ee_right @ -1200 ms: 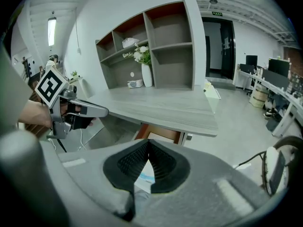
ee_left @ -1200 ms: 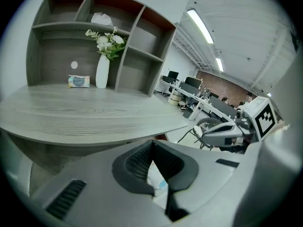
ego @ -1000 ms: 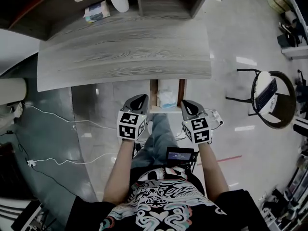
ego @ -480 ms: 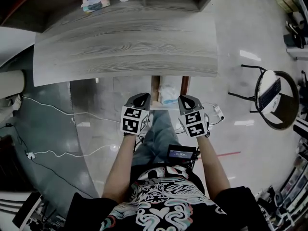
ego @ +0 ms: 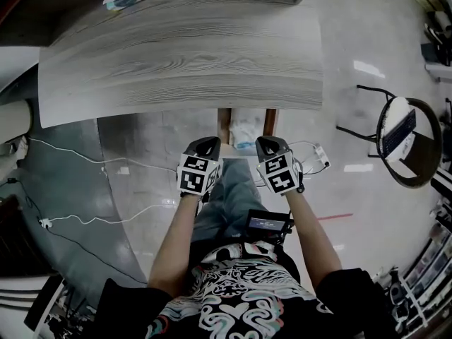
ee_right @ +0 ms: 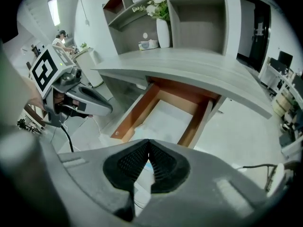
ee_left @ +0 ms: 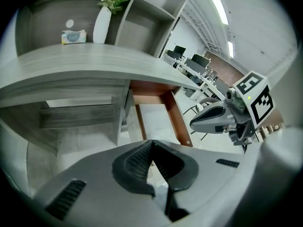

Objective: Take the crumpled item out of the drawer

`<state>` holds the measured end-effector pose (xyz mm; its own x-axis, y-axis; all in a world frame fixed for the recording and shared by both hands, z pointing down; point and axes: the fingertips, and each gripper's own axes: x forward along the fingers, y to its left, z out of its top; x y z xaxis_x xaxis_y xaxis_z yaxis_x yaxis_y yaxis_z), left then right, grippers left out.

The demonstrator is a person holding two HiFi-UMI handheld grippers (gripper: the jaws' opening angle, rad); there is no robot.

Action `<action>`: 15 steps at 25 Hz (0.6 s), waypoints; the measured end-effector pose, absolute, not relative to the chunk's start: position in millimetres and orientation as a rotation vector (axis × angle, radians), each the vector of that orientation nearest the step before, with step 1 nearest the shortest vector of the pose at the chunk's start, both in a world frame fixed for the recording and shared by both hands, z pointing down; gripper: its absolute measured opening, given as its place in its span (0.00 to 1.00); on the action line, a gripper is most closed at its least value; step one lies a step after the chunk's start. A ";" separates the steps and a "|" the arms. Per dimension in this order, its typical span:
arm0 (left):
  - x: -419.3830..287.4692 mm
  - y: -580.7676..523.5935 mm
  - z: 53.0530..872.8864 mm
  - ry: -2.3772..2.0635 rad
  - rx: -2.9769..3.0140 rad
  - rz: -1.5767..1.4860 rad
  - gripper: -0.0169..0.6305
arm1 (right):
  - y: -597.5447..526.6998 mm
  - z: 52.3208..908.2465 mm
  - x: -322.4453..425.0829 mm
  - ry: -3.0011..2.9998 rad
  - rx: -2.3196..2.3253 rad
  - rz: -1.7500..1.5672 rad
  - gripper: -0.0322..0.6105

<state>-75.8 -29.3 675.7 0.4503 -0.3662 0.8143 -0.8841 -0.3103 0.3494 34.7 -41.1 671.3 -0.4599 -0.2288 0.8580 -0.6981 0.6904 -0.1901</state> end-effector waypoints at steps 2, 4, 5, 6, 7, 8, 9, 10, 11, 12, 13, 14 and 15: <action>-73.1 -26.3 681.3 -1.039 1.867 0.804 0.03 | -40.5 677.9 33.1 -2.005 0.700 0.677 0.06; -70.4 -24.9 687.0 -1.027 1.857 0.811 0.03 | -39.9 683.8 30.9 -1.992 0.684 0.671 0.06; -69.0 -24.6 689.7 -1.022 1.853 0.814 0.03 | -39.4 687.1 30.3 -1.985 0.675 0.668 0.06; -68.0 -24.6 692.3 -1.017 1.850 0.817 0.03 | -38.9 690.7 29.6 -1.979 0.667 0.667 0.06; -67.4 -24.6 694.8 -1.014 1.846 0.820 0.03 | -38.6 694.5 28.4 -1.975 0.656 0.669 0.06; -67.1 -24.5 697.1 -1.012 1.841 0.822 0.03 | -38.3 698.0 27.1 -1.972 0.645 0.674 0.06; -66.8 -24.3 699.2 -1.011 1.836 0.823 0.03 | -38.2 701.1 25.8 -1.970 0.634 0.679 0.06; -66.4 -24.0 701.1 -1.010 1.832 0.823 0.03 | -38.0 703.9 24.8 -1.968 0.625 0.681 0.06; -66.1 -23.7 703.0 -1.009 1.828 0.824 0.03 | -37.9 706.6 23.9 -1.965 0.616 0.682 0.06; -65.9 -23.2 705.1 -1.007 1.824 0.825 0.03 | -37.7 709.0 23.2 -1.963 0.609 0.682 0.06; -65.9 -22.8 707.3 -1.004 1.820 0.827 0.03 | -37.7 711.2 22.4 -1.960 0.601 0.683 0.06; -65.9 -22.6 709.5 -1.002 1.815 0.829 0.03 | -37.8 713.2 21.7 -1.958 0.594 0.685 0.06; -65.9 -22.7 711.3 -1.001 1.810 0.830 0.03 | -37.8 715.0 20.9 -1.956 0.586 0.688 0.06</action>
